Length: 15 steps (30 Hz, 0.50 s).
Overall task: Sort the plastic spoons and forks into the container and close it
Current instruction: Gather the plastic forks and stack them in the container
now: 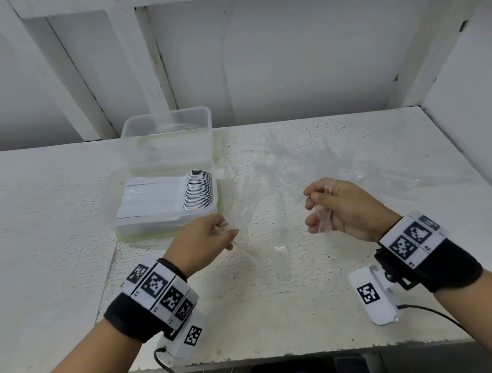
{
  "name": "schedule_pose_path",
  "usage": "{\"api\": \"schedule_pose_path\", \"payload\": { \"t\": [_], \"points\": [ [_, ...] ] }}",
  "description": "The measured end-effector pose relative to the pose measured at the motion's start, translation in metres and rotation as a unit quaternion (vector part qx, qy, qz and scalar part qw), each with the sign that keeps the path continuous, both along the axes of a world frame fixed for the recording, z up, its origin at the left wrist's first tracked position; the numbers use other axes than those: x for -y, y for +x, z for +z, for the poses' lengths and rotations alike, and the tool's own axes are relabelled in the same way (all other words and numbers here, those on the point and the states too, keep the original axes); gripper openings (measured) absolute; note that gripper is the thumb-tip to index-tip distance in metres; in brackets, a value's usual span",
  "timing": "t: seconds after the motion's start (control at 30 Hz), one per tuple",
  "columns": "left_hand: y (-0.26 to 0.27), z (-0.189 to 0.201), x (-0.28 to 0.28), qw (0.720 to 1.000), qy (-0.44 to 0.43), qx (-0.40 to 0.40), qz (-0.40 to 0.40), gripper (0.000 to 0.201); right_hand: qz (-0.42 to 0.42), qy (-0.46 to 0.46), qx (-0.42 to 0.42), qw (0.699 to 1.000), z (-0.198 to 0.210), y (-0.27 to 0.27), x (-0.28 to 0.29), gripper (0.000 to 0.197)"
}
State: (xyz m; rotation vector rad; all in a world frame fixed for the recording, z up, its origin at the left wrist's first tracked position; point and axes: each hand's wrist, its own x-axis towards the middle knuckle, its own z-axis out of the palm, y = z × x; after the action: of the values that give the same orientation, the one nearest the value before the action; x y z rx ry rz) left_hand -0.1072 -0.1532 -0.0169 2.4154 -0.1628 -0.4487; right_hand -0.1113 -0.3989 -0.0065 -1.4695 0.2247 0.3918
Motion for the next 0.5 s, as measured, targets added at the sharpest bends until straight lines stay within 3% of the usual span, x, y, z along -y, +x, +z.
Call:
{"api": "schedule_pose_path", "payload": {
  "t": [0.2,0.3,0.37,0.5],
  "points": [
    [-0.009,0.001,-0.008,0.991,-0.111,-0.037,0.071,0.021,0.06,-0.161,-0.038,0.984,-0.013,0.019,-0.019,0.025],
    [-0.013,0.0,-0.013,0.974,-0.173,-0.08,0.121,0.022,0.111,-0.28,0.014,0.954,-0.014,0.029,-0.028,0.024],
    [-0.016,0.0,-0.017,0.971,-0.181,-0.086,0.128,0.023,0.172,-0.403,0.1,0.893,-0.015,0.033,-0.031,0.031],
    [-0.021,0.0,-0.023,0.972,-0.179,-0.082,0.128,0.026,0.312,-0.573,0.218,0.725,-0.021,0.037,-0.032,0.029]
  ]
}}
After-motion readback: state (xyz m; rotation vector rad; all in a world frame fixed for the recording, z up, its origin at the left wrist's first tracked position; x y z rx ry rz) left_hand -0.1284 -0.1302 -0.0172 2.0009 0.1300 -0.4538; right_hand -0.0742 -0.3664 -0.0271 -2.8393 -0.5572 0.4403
